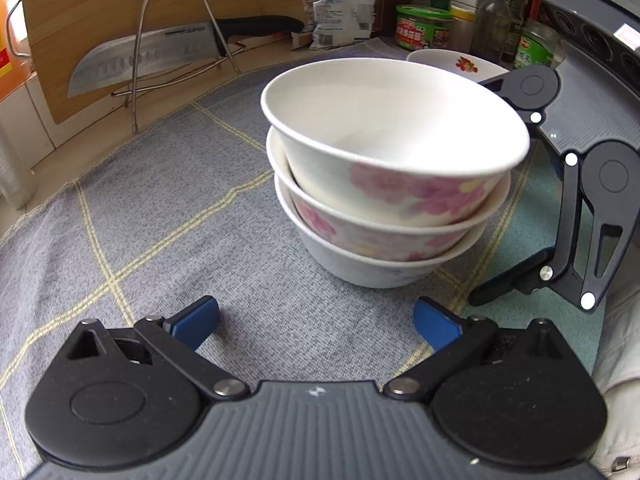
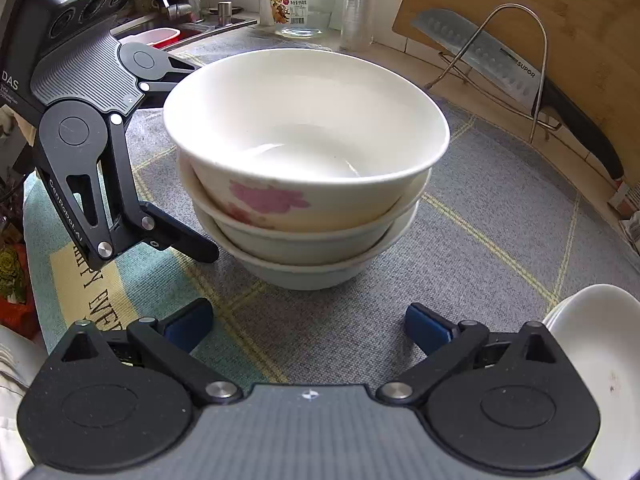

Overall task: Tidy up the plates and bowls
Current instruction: 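Grip the three-bowl stack from opposite sides with both grippers, then lift and carry the bowl stack with both grippers over the plate stack, then lower the bowl stack onto the plates and open both grippers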

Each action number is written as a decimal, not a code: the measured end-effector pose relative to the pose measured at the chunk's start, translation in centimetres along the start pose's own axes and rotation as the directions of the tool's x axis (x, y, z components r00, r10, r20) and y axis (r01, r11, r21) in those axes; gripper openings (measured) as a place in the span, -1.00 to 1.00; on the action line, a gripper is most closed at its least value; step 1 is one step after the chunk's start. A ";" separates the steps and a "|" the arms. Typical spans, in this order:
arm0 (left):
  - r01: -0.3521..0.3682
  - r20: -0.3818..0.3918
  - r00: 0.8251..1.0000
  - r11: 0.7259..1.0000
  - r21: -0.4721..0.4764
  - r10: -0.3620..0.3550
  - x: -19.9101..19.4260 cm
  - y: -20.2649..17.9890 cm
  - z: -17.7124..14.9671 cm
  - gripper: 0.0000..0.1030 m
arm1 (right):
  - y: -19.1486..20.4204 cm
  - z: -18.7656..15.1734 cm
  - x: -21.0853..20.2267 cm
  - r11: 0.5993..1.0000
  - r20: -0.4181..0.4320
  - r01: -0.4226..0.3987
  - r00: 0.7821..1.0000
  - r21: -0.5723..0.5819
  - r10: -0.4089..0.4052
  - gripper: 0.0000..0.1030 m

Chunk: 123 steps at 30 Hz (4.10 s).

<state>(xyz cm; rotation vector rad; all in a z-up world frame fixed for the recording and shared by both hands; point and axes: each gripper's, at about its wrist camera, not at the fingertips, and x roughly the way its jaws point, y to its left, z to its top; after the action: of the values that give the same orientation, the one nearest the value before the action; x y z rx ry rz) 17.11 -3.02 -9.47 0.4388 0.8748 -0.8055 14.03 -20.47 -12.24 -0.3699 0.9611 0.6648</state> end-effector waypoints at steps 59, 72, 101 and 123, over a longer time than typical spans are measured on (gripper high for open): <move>0.318 -0.108 0.945 0.795 0.516 -0.308 0.9 -0.4 5.4 0.47 | -0.8 4.1 -1.8 0.981 -0.030 -0.065 0.998 -0.181 0.060 0.61; 0.305 -0.088 0.948 0.797 0.522 -0.305 1.9 -3.8 9.1 0.47 | -3.5 1.8 -6.8 0.979 -0.005 -0.028 1.000 -0.204 0.027 0.61; 0.332 -0.094 0.932 0.719 0.610 -0.350 9.8 -10.1 17.5 0.46 | -13.2 -4.8 -10.6 0.993 -0.043 0.072 0.996 -0.095 -0.076 0.61; 0.362 -0.113 0.924 0.735 0.573 -0.366 12.9 -10.3 18.6 0.47 | -14.9 -5.3 -9.4 0.996 -0.079 0.078 0.994 -0.051 -0.082 0.60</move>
<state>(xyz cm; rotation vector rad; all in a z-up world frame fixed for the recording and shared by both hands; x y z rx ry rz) 23.48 -27.01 -9.40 0.8222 0.6964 -1.4609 16.91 -37.86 -7.08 -0.4783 1.0030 0.6044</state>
